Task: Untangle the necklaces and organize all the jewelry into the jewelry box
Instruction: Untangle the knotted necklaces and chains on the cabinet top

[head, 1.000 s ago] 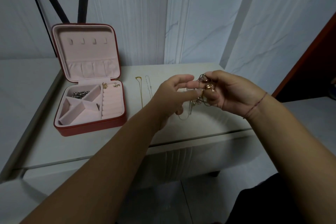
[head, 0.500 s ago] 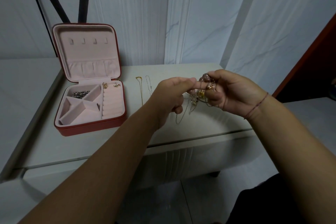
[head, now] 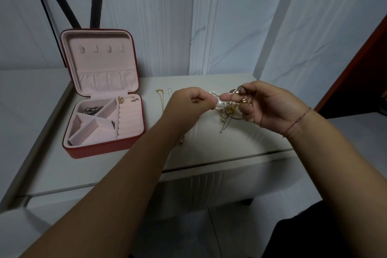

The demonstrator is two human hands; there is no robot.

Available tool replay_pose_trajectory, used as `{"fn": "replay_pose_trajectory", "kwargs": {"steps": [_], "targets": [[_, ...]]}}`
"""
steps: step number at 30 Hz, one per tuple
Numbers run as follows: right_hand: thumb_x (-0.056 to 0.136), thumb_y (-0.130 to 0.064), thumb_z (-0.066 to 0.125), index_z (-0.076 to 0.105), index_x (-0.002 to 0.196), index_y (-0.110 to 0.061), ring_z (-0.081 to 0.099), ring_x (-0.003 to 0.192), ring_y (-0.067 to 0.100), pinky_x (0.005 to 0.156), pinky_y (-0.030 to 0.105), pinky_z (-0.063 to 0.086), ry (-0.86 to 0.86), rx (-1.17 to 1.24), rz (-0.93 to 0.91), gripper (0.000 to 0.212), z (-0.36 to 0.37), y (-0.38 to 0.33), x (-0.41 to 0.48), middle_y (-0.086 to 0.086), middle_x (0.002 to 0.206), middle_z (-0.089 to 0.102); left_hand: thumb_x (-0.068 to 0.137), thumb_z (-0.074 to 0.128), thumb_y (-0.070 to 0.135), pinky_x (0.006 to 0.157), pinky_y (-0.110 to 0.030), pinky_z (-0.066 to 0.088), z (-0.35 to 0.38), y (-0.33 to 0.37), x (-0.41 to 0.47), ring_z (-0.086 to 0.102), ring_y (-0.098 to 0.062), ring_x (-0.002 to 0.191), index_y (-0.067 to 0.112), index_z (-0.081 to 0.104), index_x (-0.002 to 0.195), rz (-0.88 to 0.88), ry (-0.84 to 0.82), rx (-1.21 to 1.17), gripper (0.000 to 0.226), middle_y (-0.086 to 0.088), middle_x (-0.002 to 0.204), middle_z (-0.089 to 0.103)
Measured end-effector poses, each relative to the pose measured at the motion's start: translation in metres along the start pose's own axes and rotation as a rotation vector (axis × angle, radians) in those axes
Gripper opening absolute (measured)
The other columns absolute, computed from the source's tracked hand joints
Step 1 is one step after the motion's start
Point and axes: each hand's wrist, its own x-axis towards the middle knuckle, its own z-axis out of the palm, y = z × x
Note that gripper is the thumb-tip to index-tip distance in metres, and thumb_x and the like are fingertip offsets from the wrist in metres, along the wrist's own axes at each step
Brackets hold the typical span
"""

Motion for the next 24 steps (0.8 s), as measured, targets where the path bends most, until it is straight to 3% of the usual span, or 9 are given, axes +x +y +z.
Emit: {"fn": "replay_pose_trajectory", "kwargs": {"steps": [5, 10, 12, 15, 17, 20, 24], "targets": [[0.095, -0.015, 0.044, 0.048, 0.076, -0.011, 0.043, 0.042, 0.007, 0.043, 0.014, 0.040, 0.046, -0.003, -0.002, 0.020, 0.000, 0.001, 0.002, 0.011, 0.086, 0.069, 0.085, 0.066, 0.019, 0.067, -0.008, 0.044, 0.000, 0.000, 0.002, 0.060, 0.006, 0.075, 0.014, 0.072, 0.085, -0.036, 0.034, -0.049, 0.007, 0.006, 0.086, 0.070], [0.095, -0.015, 0.048, 0.053, 0.081, -0.010, 0.042, 0.044, 0.007, 0.040, 0.014, 0.038, 0.059, -0.007, -0.005, 0.016, -0.001, 0.003, 0.005, 0.006, 0.078, 0.056, 0.086, 0.062, 0.012, 0.080, -0.029, 0.052, 0.003, 0.006, 0.000, 0.058, -0.014, 0.077, 0.000, 0.067, 0.086, -0.090, 0.018, -0.241, 0.013, -0.011, 0.084, 0.067], [0.095, -0.016, 0.047, 0.051, 0.079, -0.010, 0.039, 0.044, 0.006, 0.040, 0.014, 0.035, 0.040, 0.002, -0.005, 0.017, -0.001, 0.003, 0.005, 0.004, 0.076, 0.054, 0.091, 0.055, 0.006, 0.066, -0.025, 0.052, 0.004, 0.010, -0.001, 0.052, -0.012, 0.063, -0.001, 0.063, 0.086, -0.125, -0.009, -0.340, 0.011, -0.008, 0.080, 0.064], [0.095, -0.015, 0.046, 0.051, 0.078, -0.011, 0.037, 0.041, 0.006, 0.040, 0.013, 0.034, 0.037, 0.025, -0.020, 0.018, 0.002, 0.001, 0.003, 0.005, 0.073, 0.057, 0.096, 0.048, 0.012, 0.042, -0.017, 0.030, 0.005, 0.011, 0.000, 0.032, -0.007, 0.046, 0.004, 0.060, 0.082, -0.194, -0.088, -0.454, 0.020, -0.004, 0.068, 0.053], [0.095, -0.015, 0.046, 0.052, 0.078, -0.012, 0.038, 0.040, 0.006, 0.040, 0.013, 0.034, 0.056, 0.042, -0.027, 0.018, 0.003, 0.001, 0.002, 0.006, 0.072, 0.063, 0.099, 0.041, 0.012, 0.038, -0.017, 0.020, 0.005, 0.009, 0.001, 0.025, -0.006, 0.041, 0.006, 0.059, 0.084, -0.241, -0.121, -0.458, 0.024, -0.002, 0.059, 0.045], [0.095, -0.014, 0.047, 0.053, 0.080, -0.010, 0.039, 0.040, 0.006, 0.040, 0.013, 0.035, 0.071, 0.048, -0.029, 0.017, 0.004, 0.001, 0.002, 0.008, 0.075, 0.066, 0.097, 0.035, 0.003, 0.037, -0.018, 0.017, 0.006, 0.008, -0.001, 0.023, -0.007, 0.039, 0.005, 0.056, 0.104, -0.279, -0.155, -0.389, 0.023, 0.002, 0.049, 0.042], [0.087, -0.016, 0.053, 0.053, 0.083, -0.009, 0.038, 0.040, 0.005, 0.040, 0.012, 0.034, 0.036, 0.044, -0.018, 0.008, 0.005, 0.001, 0.001, 0.008, 0.077, 0.068, 0.097, 0.042, 0.005, 0.035, -0.016, 0.018, 0.006, 0.009, -0.003, 0.023, -0.006, 0.039, 0.008, 0.056, 0.121, -0.286, -0.301, -0.341, 0.028, 0.004, 0.047, 0.040]]}}
